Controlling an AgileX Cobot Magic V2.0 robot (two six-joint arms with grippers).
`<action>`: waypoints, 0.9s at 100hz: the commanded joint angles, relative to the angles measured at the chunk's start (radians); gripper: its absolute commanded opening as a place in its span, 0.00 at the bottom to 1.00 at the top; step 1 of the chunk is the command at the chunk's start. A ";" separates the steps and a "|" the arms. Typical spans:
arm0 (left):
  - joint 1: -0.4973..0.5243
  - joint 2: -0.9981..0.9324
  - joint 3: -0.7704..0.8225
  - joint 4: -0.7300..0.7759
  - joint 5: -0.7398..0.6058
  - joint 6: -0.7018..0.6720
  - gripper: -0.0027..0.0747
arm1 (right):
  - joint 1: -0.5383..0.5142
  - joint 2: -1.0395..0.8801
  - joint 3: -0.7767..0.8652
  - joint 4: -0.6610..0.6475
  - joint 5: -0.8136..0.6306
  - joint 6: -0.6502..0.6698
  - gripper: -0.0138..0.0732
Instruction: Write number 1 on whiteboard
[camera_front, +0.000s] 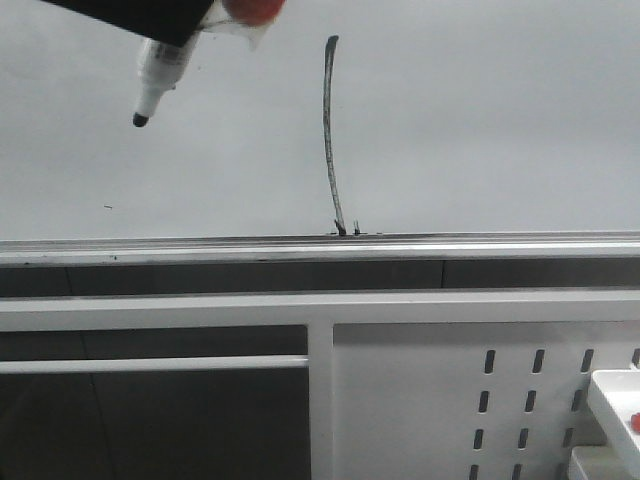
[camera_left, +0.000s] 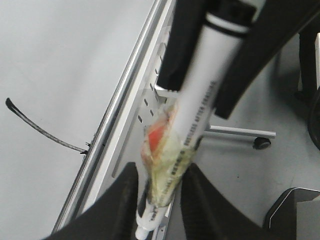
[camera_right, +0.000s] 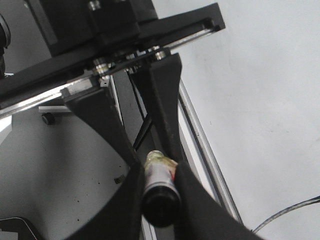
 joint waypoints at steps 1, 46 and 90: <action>-0.007 -0.009 -0.039 -0.020 -0.066 -0.001 0.28 | -0.001 -0.004 -0.036 -0.005 -0.056 -0.001 0.08; -0.007 -0.009 -0.039 -0.020 -0.066 -0.001 0.10 | -0.001 -0.004 -0.036 -0.005 -0.074 -0.001 0.08; -0.007 0.000 -0.039 -0.020 -0.075 -0.001 0.01 | -0.001 -0.004 -0.036 -0.011 -0.122 -0.001 0.26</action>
